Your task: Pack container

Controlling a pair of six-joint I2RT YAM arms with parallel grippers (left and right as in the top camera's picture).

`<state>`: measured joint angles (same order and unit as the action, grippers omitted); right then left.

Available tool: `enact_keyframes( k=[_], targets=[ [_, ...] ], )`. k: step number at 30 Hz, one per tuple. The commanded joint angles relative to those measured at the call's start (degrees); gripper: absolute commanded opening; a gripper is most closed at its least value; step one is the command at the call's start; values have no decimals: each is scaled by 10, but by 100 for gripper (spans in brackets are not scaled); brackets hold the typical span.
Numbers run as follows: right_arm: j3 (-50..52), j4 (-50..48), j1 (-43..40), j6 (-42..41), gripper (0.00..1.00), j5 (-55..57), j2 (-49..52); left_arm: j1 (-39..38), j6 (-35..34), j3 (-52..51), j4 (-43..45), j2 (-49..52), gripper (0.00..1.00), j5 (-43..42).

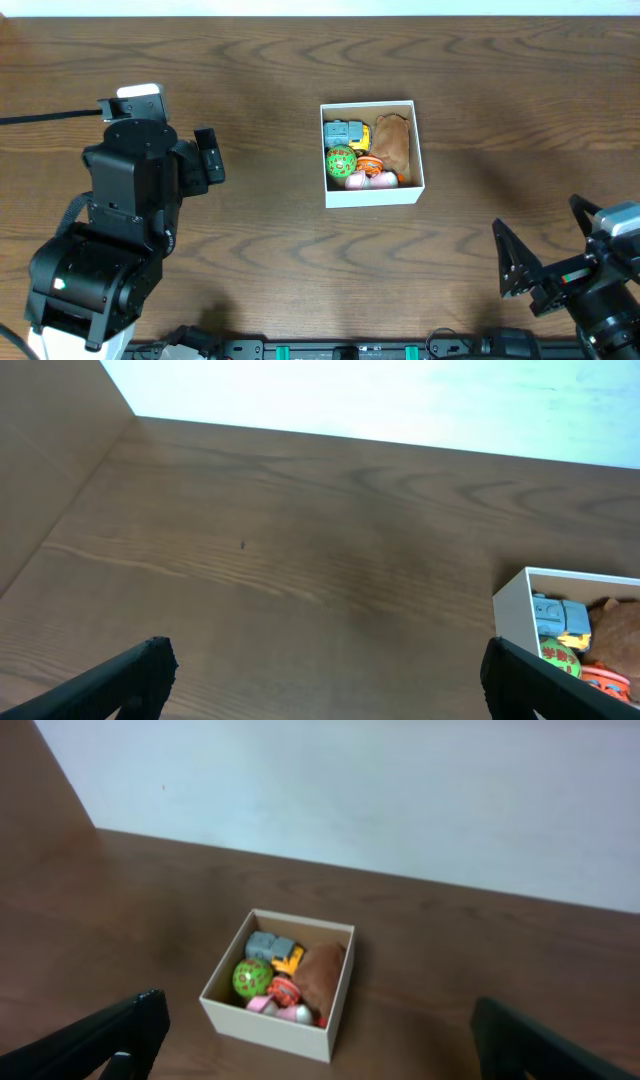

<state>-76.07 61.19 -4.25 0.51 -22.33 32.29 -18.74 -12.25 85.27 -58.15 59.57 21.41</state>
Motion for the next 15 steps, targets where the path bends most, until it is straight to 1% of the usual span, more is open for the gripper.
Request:
enact_keyframes(
  k=[1,6,10,15],
  targets=[
    [0,13,4,6,99,-4,-1,3,-10,5,-1,0,98,7],
    [0,12,4,12,99,18,-1,3,-10,5,-1,0,98,7],
    [16,17,4,61,99,17,0,3,-10,5,-1,0,98,7],
    [108,-16,4,60,99,17,-12,3,-10,5,-1,0,98,7]
  ],
)
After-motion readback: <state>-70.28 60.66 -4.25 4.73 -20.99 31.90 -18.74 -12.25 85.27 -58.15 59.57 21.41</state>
